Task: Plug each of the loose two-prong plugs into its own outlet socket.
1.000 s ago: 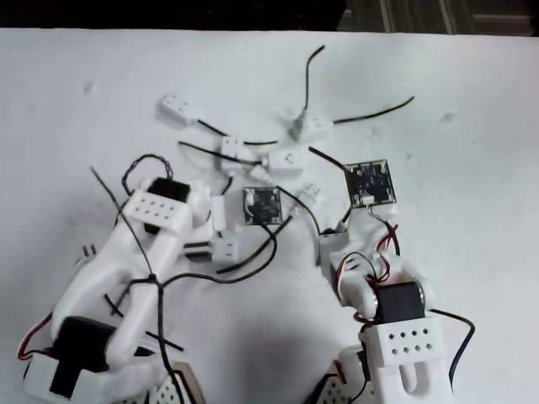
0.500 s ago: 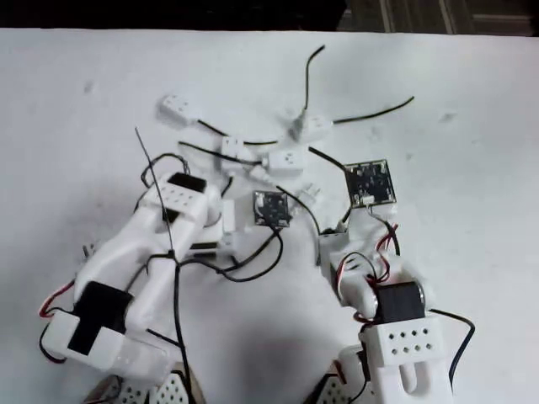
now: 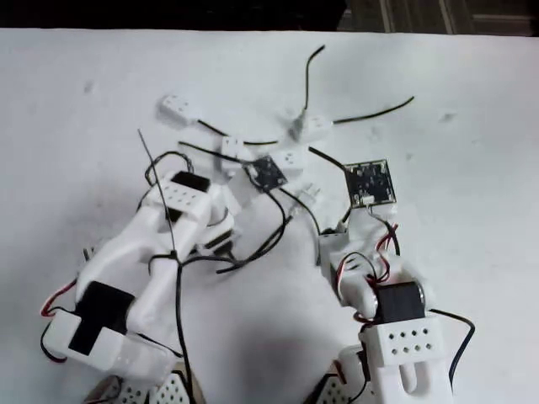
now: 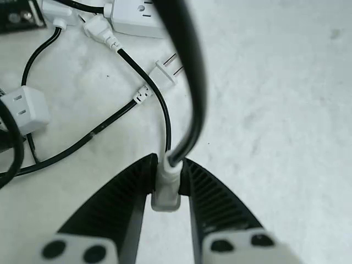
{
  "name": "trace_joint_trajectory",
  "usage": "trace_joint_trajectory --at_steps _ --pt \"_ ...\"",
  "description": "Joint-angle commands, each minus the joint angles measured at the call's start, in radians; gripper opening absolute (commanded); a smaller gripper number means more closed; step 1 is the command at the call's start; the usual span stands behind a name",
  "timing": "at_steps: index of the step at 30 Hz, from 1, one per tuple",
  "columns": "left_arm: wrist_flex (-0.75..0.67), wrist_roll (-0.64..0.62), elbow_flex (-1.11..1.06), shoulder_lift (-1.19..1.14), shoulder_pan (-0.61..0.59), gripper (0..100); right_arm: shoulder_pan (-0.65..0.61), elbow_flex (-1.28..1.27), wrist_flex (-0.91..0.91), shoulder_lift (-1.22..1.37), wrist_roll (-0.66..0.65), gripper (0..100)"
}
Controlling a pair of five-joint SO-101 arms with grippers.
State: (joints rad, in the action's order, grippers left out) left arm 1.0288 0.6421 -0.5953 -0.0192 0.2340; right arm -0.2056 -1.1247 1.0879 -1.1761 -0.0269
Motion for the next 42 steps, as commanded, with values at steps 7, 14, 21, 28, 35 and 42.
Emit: trace_joint_trajectory --at_steps 7,14,21,28,35,42 --pt "0.049 -0.064 0.063 0.108 0.013 20 0.001 0.005 -0.012 0.005 -0.002 1.7" --pt "0.149 -0.066 0.061 0.364 -0.059 20 0.001 0.012 -0.015 -0.001 -0.005 1.7" --pt "0.123 -0.064 -0.038 0.467 -0.110 22 -0.051 0.046 -0.012 0.005 -0.035 1.7" --pt "-0.052 -0.066 -0.118 0.298 -0.108 22 -0.056 0.043 -0.010 0.007 -0.035 1.7" --pt "0.049 -0.064 0.034 0.211 -0.154 22 -0.064 0.038 -0.010 0.007 -0.038 1.7" --pt "0.126 -0.063 -0.025 0.452 -0.231 22 -0.133 0.052 -0.056 0.007 -0.043 1.7"
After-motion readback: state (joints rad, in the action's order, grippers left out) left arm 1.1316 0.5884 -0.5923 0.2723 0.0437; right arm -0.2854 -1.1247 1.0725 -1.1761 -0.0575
